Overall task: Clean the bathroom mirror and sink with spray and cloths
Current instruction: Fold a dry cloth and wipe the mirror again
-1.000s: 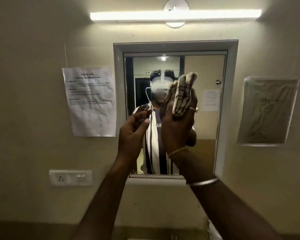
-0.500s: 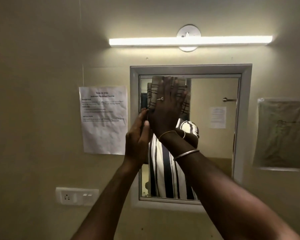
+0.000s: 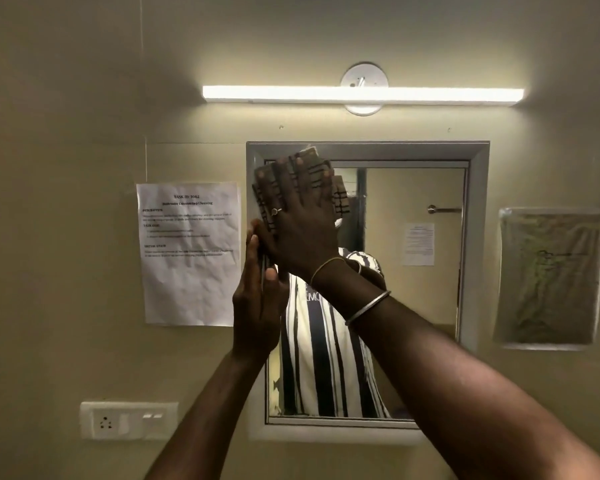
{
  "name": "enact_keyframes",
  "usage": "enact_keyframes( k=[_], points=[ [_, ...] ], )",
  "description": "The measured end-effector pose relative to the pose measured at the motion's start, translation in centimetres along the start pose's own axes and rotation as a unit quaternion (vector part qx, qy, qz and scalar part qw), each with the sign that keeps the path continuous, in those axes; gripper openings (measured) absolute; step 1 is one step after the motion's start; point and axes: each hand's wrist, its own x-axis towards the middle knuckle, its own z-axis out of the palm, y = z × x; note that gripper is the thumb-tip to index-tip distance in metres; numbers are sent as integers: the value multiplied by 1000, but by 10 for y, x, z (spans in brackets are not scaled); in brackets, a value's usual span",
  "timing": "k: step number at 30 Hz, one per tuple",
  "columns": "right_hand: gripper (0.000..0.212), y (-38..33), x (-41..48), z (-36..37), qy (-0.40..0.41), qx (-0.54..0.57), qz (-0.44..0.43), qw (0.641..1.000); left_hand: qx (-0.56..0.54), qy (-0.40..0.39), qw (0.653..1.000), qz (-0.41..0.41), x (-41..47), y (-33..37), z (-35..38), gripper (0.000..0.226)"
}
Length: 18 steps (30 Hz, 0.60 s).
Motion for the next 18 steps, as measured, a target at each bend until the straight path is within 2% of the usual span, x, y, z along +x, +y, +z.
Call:
enact_keyframes(
  k=[5, 8, 12, 18],
  points=[
    [65, 17, -5, 3, 13, -8, -50, 999, 24, -13, 999, 24, -1, -8, 12, 55],
    [66, 31, -14, -2, 17, -10, -42, 999, 55, -4, 997, 48, -3, -8, 19, 66],
    [66, 63, -31, -8, 13, -27, -7, 1000, 24, -7, 999, 46, -5, -7, 23, 60],
    [68, 130, -63, -24, 26, -49, 47, 997, 71, -13, 995, 75, -7, -23, 24, 92]
  ],
)
